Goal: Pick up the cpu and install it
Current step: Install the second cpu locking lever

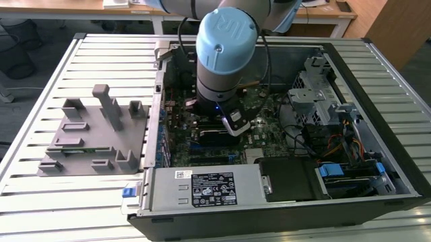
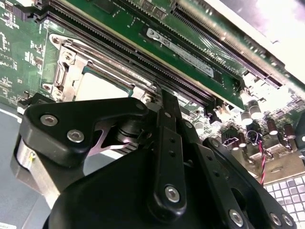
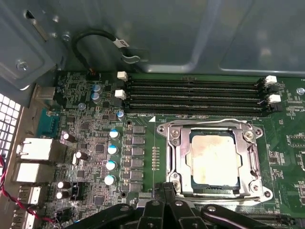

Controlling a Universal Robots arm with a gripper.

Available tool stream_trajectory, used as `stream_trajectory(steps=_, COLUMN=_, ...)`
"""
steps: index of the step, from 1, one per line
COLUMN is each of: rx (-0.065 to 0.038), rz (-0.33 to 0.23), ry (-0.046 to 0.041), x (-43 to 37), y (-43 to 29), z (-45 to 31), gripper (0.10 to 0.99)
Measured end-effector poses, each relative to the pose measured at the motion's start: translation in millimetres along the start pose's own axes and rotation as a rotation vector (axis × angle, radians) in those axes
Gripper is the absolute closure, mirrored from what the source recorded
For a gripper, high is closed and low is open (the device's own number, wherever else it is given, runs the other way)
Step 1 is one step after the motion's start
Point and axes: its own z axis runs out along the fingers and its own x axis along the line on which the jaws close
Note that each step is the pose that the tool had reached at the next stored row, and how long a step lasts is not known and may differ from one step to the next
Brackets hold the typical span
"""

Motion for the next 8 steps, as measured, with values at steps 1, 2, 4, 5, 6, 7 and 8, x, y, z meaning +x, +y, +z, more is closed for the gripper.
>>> stream_trajectory(steps=1, rx=-0.001, rz=0.000, ry=0.0000, x=0.2, y=0.2, z=0.5, gripper=0.980)
stream_trajectory(steps=2, rx=-0.001, rz=0.000, ry=0.0001, x=0.5, y=0.4, z=0.9, gripper=0.980)
stream_trajectory(steps=4, rx=-0.001, rz=0.000, ry=0.0001, x=0.9, y=0.8, z=1.8, gripper=0.980)
stream_trajectory(steps=5, rx=-0.002, rz=0.000, ry=0.0001, x=1.1, y=0.9, z=1.9, gripper=0.980)
stream_trajectory(steps=6, rx=-0.002, rz=0.000, ry=0.0001, x=1.1, y=0.9, z=1.9, gripper=0.980)
stream_trajectory(steps=7, rx=-0.002, rz=0.000, ry=0.0001, x=1.1, y=1.1, z=1.5, gripper=0.980)
stream_trajectory(steps=8, rx=-0.002, rz=0.000, ry=-0.0002, x=1.2, y=1.6, z=0.6, gripper=0.980)
